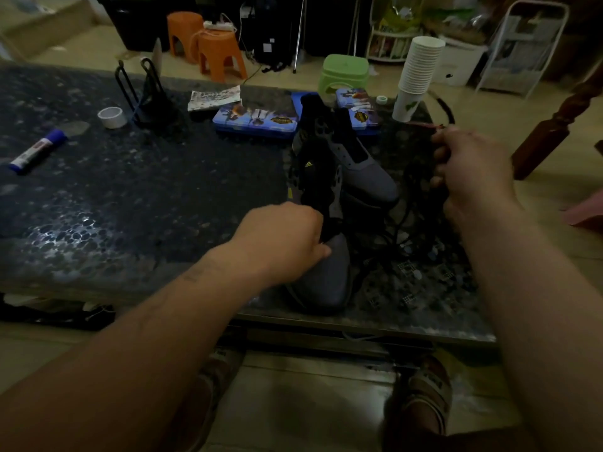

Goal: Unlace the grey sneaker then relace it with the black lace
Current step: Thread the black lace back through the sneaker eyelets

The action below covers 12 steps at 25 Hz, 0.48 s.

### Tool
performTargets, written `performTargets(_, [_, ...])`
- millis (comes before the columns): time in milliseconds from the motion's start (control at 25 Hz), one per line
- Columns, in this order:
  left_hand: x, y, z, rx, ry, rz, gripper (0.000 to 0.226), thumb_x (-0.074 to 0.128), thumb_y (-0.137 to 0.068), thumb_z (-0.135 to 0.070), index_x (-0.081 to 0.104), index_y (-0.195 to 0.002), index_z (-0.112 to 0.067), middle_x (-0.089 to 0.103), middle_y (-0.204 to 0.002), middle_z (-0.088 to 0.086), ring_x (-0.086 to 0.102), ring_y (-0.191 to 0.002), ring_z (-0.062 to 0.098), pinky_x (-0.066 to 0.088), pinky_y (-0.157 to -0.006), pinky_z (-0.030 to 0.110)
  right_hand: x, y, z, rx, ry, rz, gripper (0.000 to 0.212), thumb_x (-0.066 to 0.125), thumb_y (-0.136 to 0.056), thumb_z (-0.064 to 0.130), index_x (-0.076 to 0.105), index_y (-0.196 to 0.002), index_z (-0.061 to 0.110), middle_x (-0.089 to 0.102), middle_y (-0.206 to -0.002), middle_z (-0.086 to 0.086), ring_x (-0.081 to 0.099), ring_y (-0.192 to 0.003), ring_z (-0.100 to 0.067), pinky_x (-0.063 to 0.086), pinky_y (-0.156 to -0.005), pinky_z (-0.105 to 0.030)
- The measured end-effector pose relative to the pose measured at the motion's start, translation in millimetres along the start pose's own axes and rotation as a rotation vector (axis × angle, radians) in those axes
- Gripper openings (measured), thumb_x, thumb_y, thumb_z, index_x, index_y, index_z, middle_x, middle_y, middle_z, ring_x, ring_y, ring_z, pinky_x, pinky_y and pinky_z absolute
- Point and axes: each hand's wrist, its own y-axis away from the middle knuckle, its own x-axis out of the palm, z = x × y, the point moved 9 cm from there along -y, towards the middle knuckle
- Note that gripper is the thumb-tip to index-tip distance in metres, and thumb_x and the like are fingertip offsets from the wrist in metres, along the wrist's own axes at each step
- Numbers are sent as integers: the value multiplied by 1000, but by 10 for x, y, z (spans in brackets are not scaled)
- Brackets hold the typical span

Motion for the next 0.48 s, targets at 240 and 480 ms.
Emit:
performTargets(240, [221, 112, 153, 117, 153, 304, 29, 70, -94, -38, 61, -73, -21, 64, -74, -6, 61, -74, 16, 49, -69, 31, 343, 110, -1, -213, 274, 249, 14, 59, -102, 27, 71, -94, 25, 60, -68, 6, 48, -53, -4, 37, -49, -23])
performTargets(480, [-188, -84, 393, 59, 385, -160, 15, 71, -94, -35, 62, -104, -27, 58, -95, -7, 59, -88, 14, 52, -81, 37, 568, 325, -319, -186, 485, 481, 11, 67, -100, 27, 76, -96, 21, 75, -92, -2, 68, -83, -15, 53, -77, -34])
